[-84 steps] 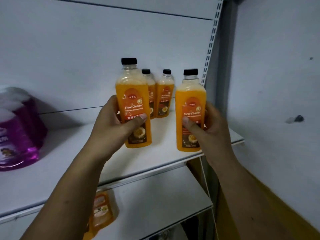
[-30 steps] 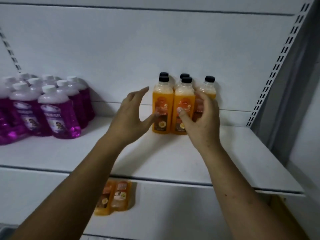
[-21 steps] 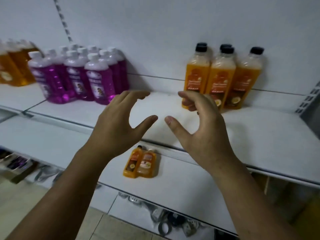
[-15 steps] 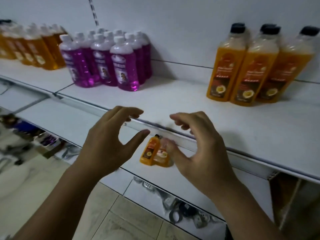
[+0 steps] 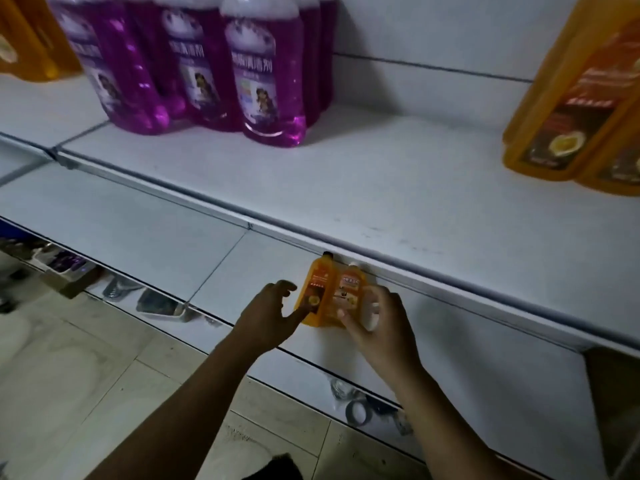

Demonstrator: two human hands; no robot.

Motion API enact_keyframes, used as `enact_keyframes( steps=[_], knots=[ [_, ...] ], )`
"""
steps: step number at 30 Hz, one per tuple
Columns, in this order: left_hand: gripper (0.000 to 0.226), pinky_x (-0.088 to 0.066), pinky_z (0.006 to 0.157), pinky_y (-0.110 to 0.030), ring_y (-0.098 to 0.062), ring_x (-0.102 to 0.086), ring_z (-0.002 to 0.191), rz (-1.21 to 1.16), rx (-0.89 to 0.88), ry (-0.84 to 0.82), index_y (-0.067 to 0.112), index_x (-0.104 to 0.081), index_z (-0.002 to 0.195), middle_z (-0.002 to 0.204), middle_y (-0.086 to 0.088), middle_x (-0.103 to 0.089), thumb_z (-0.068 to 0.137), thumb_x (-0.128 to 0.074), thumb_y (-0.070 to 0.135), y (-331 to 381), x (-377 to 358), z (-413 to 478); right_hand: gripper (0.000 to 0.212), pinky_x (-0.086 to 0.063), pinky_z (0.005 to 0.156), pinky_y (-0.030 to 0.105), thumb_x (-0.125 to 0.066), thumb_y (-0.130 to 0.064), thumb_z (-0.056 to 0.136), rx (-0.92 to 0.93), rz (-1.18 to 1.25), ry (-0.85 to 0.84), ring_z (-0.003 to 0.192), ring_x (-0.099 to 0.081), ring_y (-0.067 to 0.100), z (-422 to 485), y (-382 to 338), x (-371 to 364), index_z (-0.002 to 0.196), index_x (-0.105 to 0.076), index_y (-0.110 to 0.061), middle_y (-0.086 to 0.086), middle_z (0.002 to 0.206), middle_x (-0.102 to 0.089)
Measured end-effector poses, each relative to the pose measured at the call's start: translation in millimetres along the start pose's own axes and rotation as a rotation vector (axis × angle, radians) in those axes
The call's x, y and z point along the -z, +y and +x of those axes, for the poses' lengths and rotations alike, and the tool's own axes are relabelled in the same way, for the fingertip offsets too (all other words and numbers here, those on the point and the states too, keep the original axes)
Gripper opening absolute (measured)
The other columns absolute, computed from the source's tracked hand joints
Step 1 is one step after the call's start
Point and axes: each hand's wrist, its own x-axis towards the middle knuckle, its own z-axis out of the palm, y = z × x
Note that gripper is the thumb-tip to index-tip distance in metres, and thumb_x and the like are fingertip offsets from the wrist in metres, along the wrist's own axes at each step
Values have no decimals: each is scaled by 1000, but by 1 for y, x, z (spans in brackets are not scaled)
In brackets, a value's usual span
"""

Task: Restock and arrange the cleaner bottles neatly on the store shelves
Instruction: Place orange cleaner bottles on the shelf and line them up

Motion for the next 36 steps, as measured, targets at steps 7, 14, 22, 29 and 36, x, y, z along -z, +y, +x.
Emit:
enact_keyframes(
  steps=[7,14,22,29,36],
  knots=[
    [71,-56,99,-43,-31,-68,118,-201,197,-81,12,-43,151,140,-15,-65,98,-63,55,-38,-81,71,94,-61,89,49,-82,-70,67,-358,123,-6,114,-67,28,69,90,-97,140,-40,-29,6,131,-65],
    [70,-56,95,-40,-34,-68,117,-323,311,-135,1,-62,133,127,-15,-70,85,-83,48,-51,-97,81,88,-54,68,25,-99,-34,65,-427,226,-83,99,-67,18,75,96,-100,133,-45,-16,-5,112,-65],
    [62,-62,94,-50,-28,-77,96,-600,398,-270,12,-75,113,104,-9,-79,66,-88,50,-50,-85,12,74,-57,101,49,-102,-32,50,-596,597,-432,103,-77,26,23,95,-75,117,-74,-14,7,105,-81],
    [84,-59,97,-56,-36,-73,112,-881,321,-300,8,-60,136,123,-13,-73,65,-92,38,-19,-35,-98,78,-63,91,45,-97,-5,62,-451,537,-522,103,-76,20,-49,47,-14,129,-60,-19,2,112,-79],
    [83,-62,89,-40,-31,-70,117,-887,140,-78,28,-44,148,127,-7,-70,76,-80,6,47,38,-194,63,-58,72,16,-90,-33,71,-97,480,-489,100,-71,-4,-110,-37,66,124,-56,-34,-22,108,-72]
  ],
)
